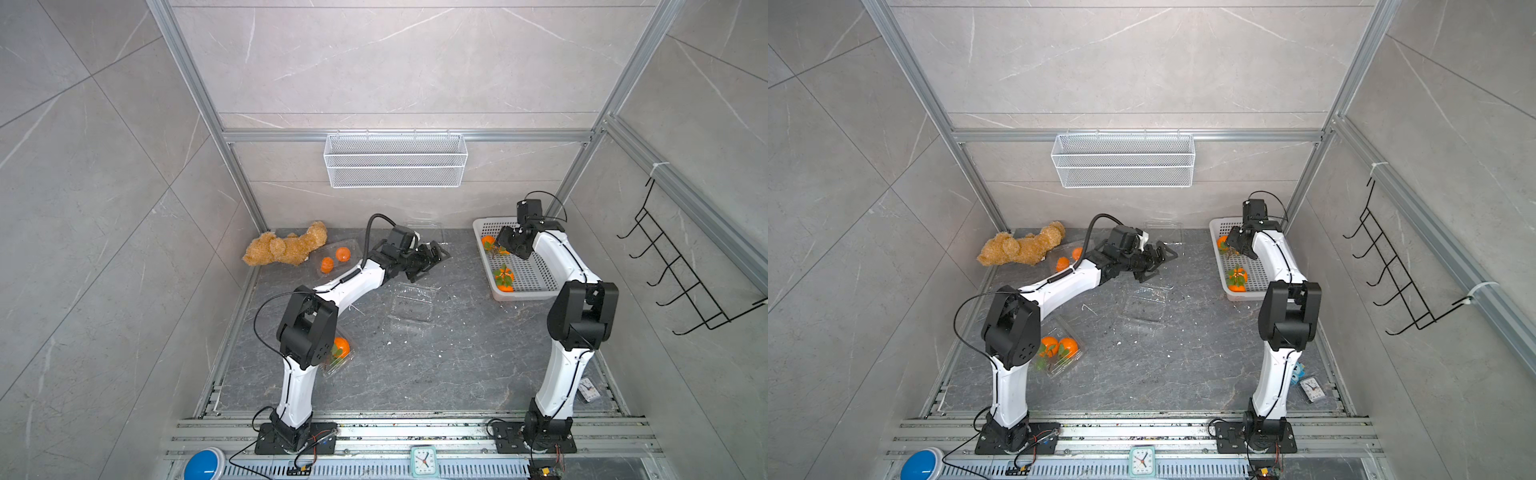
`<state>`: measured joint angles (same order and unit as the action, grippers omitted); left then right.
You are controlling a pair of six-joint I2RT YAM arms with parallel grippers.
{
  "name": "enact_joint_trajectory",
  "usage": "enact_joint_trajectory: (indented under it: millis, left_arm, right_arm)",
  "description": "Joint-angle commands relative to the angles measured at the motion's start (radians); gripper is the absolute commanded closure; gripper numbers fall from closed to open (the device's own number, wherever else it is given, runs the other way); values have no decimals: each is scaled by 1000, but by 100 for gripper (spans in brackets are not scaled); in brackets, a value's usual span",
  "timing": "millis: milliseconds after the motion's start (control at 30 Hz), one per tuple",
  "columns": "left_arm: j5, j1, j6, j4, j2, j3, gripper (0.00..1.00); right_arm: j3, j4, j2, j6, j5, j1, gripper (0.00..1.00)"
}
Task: Take oranges out of containers
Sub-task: Move the packing box to the center of the board.
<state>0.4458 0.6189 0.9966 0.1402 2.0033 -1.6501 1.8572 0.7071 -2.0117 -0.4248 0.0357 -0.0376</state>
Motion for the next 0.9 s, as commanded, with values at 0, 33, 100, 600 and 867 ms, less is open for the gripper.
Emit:
enact_joint_trajectory:
  millis: [0, 33, 100, 600, 867]
  left_arm:
    - [-12, -47, -69, 49, -127, 39, 0]
    - [-18, -62, -82, 60, -148, 55, 1]
    - [-33, -89, -106, 87, -185, 85, 0]
    - [-44, -192, -100, 86, -285, 346, 0]
    - [-22, -191, -51, -8, -276, 473, 1]
  right_arm:
    - [-52, 0, 102, -15, -39, 34, 18]
    - [-71, -1, 124, -16, -41, 50, 14]
    - [-111, -5, 164, -17, -44, 90, 8]
    - [-579, -112, 288, -128, -124, 491, 17]
    - [-618, -156, 205, -158, -107, 574, 35]
